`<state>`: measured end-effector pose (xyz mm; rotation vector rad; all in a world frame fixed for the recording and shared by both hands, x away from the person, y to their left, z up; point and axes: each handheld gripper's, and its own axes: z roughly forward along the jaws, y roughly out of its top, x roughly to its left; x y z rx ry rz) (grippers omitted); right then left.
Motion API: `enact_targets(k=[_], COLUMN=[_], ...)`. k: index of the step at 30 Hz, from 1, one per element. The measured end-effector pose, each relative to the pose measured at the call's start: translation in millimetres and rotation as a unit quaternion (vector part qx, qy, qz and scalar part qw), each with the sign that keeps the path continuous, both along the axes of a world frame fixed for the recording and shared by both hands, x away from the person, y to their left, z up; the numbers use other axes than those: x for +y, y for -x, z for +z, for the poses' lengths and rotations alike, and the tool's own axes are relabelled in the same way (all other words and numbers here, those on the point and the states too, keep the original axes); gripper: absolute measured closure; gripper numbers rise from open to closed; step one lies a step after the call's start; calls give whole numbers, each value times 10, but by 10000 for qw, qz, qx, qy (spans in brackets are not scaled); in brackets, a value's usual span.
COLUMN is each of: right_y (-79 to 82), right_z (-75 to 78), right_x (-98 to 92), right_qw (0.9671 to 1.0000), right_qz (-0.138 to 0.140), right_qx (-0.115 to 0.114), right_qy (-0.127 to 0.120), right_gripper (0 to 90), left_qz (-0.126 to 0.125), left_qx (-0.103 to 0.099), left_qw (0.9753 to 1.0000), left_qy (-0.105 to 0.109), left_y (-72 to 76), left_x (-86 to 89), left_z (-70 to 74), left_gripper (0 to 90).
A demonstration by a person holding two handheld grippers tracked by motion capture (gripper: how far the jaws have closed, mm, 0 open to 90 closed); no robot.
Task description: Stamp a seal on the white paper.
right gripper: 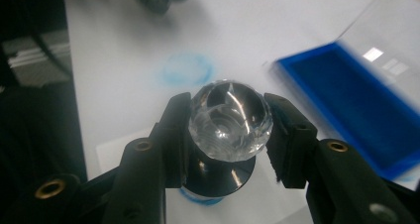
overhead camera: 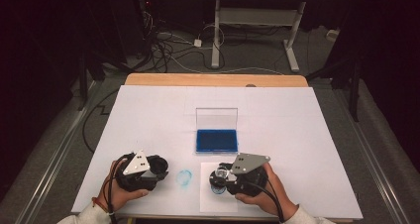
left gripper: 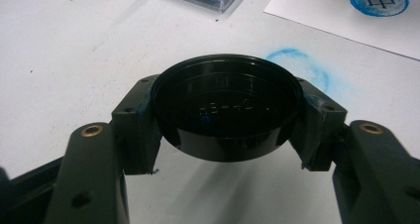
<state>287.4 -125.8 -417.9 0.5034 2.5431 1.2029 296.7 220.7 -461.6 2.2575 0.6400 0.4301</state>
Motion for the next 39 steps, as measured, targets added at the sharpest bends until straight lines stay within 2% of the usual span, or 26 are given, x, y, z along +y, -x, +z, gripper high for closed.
enact_targets(k=[3, 13, 18, 28, 39], right_y=[11, -22, -76, -252, -310], right_z=[106, 244, 280, 306, 352], right_x=[-74, -266, -350, -536, -637], right_qw=[9998, 9984, 9979, 9954, 9930], right_qz=[-96, -354, -441, -787, -996], right_qx=[-119, -291, -342, -370, -447], right_qy=[-127, -318, -326, -404, -442], right_gripper=[570, 570, 571, 570, 570], left_qz=[-7, -9, -6, 26, 4], left_qx=[-10, -25, -38, -12, 7], left_qw=[10000, 10000, 10000, 10000, 10000], left_qy=[2, 4, -29, -48, -15], left_y=[3, 5, 7, -1, -10], left_x=[1, 3, 20, 54, 76], left_z=[4, 7, 6, -12, -15], left_gripper=[367, 367, 367, 367, 367])
